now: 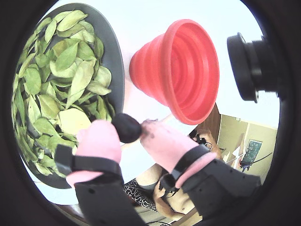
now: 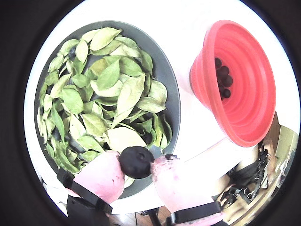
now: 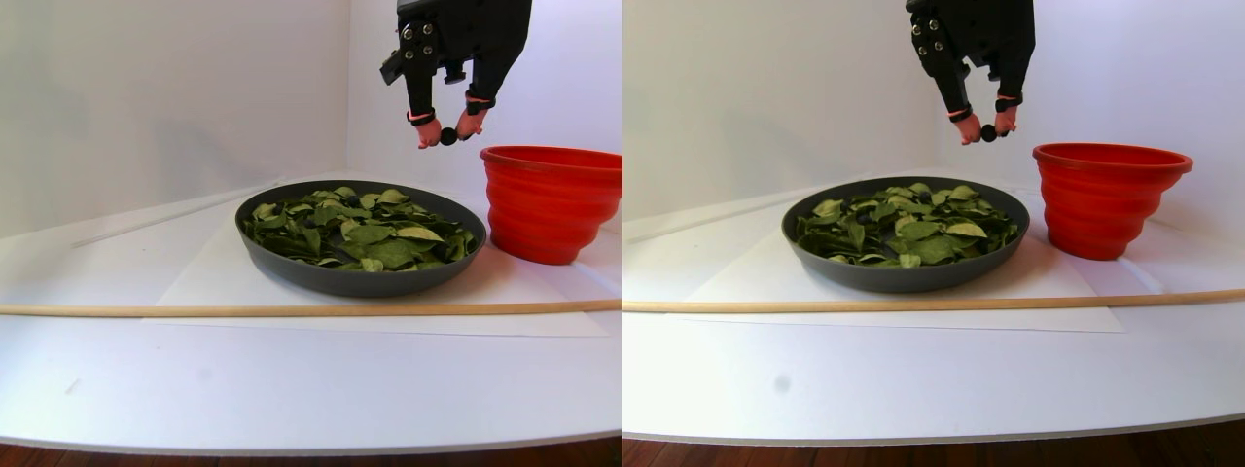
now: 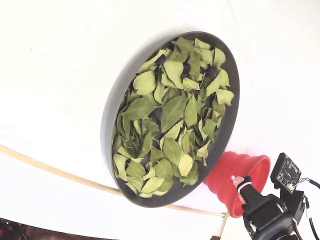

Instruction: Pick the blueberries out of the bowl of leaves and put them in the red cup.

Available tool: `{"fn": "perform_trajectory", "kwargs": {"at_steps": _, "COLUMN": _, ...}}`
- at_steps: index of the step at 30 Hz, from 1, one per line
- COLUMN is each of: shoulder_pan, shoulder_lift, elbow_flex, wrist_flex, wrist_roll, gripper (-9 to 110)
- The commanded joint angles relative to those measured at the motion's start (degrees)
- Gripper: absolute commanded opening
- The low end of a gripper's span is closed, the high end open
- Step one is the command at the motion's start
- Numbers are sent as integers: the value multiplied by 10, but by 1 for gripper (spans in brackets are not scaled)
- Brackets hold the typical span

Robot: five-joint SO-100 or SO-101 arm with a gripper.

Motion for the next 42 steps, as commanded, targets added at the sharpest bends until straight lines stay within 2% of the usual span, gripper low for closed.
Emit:
{"fn": "perform_trajectory", "kwargs": {"at_steps": 1, "shoulder_pan": 25, "shoulder_lift": 59, "elbow_flex": -39, "wrist_flex": 2, "wrist_roll": -7, "gripper": 11}}
{"fn": "perform_trajectory", "kwargs": {"at_steps": 25, "shoulder_pan": 83, "shoulder_lift": 42, "elbow_flex": -99, "wrist_flex": 4, "wrist_roll": -11, "gripper": 11}}
{"fn": "perform_trajectory", "kwargs": {"at_steps": 42, "shoulder_pan": 127, "shoulder_lift": -16, "elbow_flex": -120, "wrist_flex": -37, "wrist_roll": -11, "gripper": 11}}
